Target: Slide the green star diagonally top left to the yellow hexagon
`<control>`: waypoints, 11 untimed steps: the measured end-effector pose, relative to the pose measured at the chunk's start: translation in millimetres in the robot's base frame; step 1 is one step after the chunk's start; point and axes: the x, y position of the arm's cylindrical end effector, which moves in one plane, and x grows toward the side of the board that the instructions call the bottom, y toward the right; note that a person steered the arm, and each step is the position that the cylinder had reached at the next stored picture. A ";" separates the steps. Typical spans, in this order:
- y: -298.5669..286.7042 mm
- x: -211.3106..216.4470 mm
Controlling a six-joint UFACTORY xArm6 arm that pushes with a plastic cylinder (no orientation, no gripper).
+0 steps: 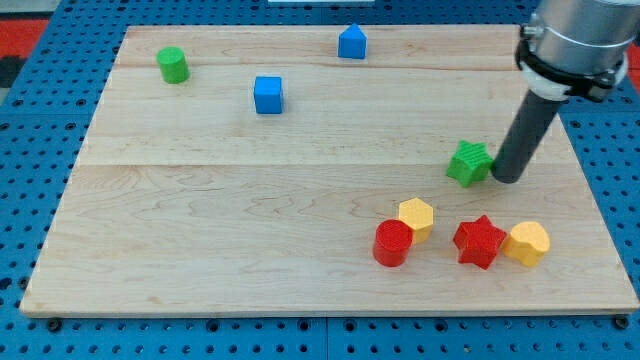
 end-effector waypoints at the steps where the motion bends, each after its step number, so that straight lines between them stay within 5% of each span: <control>1: -4.2 0.0; 6: -11.3 -23.6; 11: -136.2 -44.3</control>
